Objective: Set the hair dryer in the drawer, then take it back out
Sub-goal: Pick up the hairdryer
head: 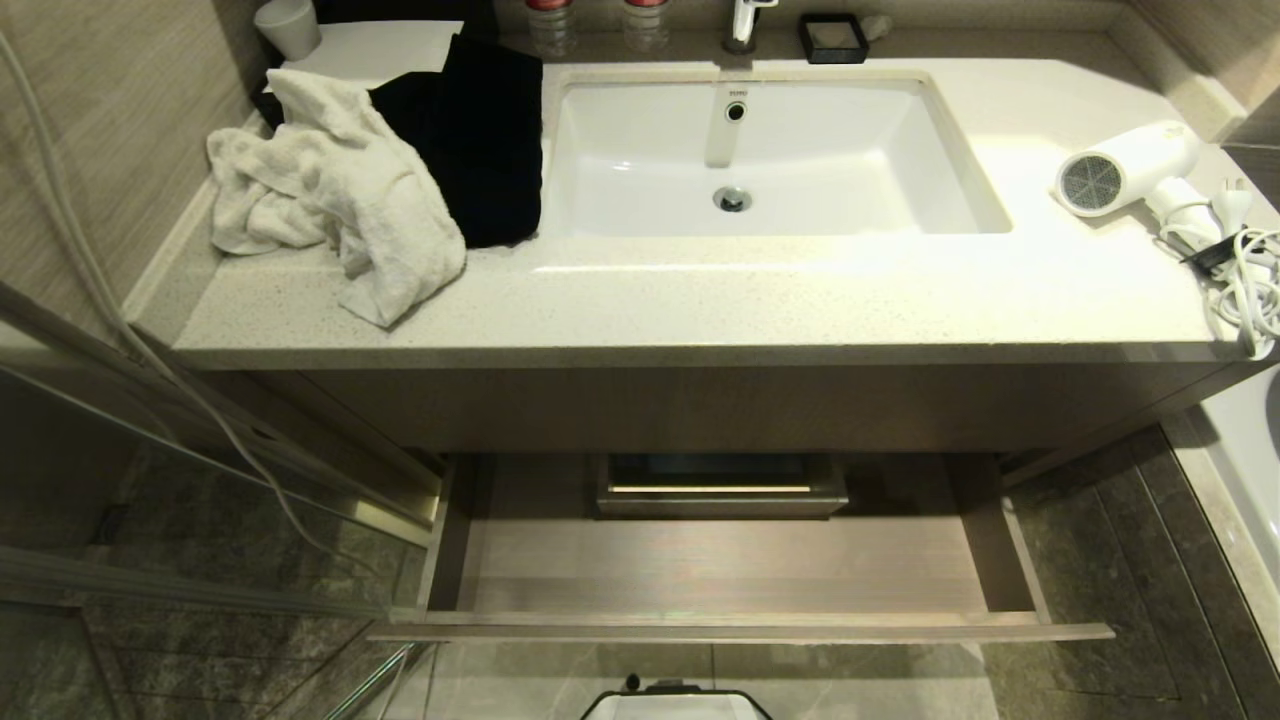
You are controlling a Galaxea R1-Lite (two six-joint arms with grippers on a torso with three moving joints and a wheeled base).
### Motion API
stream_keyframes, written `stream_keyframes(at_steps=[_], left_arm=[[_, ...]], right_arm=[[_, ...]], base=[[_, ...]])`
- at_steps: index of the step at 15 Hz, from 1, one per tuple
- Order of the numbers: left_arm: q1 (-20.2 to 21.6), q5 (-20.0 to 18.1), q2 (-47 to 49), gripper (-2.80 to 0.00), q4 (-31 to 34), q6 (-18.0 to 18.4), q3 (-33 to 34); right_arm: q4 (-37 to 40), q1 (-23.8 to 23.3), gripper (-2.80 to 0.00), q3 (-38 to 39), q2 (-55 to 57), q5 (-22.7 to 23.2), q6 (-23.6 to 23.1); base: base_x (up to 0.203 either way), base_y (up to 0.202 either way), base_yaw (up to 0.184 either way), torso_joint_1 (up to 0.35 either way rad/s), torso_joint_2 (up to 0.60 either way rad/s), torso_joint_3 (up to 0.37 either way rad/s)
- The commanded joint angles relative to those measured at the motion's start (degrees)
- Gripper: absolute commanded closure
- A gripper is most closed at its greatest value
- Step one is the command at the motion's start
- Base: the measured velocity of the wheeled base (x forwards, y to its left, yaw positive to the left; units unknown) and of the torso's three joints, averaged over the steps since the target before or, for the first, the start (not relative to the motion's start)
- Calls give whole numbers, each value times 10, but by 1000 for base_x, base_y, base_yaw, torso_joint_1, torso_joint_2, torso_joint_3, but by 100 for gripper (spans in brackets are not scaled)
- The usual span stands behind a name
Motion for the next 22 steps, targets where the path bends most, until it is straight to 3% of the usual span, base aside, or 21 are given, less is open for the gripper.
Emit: stream_keyframes(at_steps=[1,7,12,22], left_arm=[[0,0,-1,0,-1,0,0],[0,0,-1,0,0,0,0],[0,0,-1,0,0,0,0],[0,0,0,0,-1,0,0]], right_arm=[[0,0,0,1,0,0,-2],[1,0,0,1,0,1,-15],[5,0,0,1,0,0,-62],[1,0,0,0,0,1,-35]], base=[[0,0,0,0,0,0],[0,0,0,0,0,0],[0,0,0,0,0,0],[0,0,0,255,-35,220]])
